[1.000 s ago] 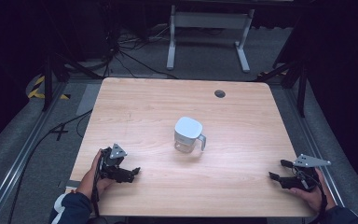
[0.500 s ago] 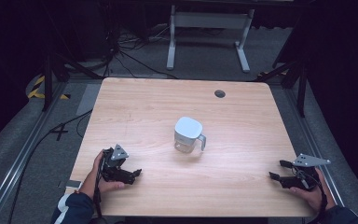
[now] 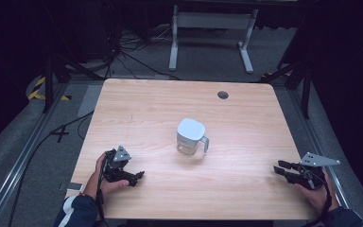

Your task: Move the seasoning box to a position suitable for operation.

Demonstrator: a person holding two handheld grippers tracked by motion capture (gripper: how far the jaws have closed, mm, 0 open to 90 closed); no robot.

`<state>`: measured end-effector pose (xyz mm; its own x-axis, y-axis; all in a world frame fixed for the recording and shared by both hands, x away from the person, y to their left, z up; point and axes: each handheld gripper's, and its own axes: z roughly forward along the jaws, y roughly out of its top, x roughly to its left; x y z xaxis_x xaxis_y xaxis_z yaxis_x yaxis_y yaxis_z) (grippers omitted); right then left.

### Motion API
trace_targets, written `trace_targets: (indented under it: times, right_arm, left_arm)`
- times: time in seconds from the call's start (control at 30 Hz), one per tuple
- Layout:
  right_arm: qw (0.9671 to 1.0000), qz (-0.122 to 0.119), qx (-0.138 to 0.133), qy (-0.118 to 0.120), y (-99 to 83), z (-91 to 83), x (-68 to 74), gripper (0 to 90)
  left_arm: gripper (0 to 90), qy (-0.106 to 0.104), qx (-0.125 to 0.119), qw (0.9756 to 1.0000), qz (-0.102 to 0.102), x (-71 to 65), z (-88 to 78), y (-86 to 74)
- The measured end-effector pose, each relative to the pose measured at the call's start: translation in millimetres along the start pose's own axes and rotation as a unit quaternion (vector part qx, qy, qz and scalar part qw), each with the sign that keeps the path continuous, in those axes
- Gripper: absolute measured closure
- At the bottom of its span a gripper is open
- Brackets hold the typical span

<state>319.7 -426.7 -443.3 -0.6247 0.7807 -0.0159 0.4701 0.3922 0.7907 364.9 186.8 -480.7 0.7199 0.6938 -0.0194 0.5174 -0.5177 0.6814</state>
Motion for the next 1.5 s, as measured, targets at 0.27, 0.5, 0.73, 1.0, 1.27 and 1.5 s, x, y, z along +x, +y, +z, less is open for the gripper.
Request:
trace_targets:
  times: [0.27,0.5,0.73,1.0,1.27,1.5]
  right_arm:
    - [0.9998,-0.015,-0.014,-0.005,12.0,1.7,5.6,85.2]
    - [0.9990,-0.035,-0.026,0.006,25.1,3.9,10.3,89.8]
    - [0.9979,-0.047,-0.041,0.019,40.5,7.9,14.0,90.0]
    - [0.9949,-0.071,-0.055,0.045,67.6,22.4,26.7,90.0]
    - [0.9887,-0.101,-0.078,0.079,106.8,42.4,50.7,90.0]
    - [0.9823,-0.121,-0.092,0.110,135.4,59.4,75.5,90.0]
  left_arm:
    - [0.4,0.000,0.000,1.0000,0.001,0.3,0.0,0.1]
    - [0.4,-0.002,0.002,1.0000,0.001,0.5,-0.1,0.2]
    - [0.4,-0.002,0.001,1.0000,0.002,0.5,0.0,0.2]
    - [0.4,-0.001,0.001,1.0000,0.002,0.4,-0.1,0.2]
    - [0.4,-0.002,0.002,1.0000,0.002,0.5,-0.1,0.2]
    - [0.4,-0.002,0.001,1.0000,0.002,0.4,-0.1,0.2]
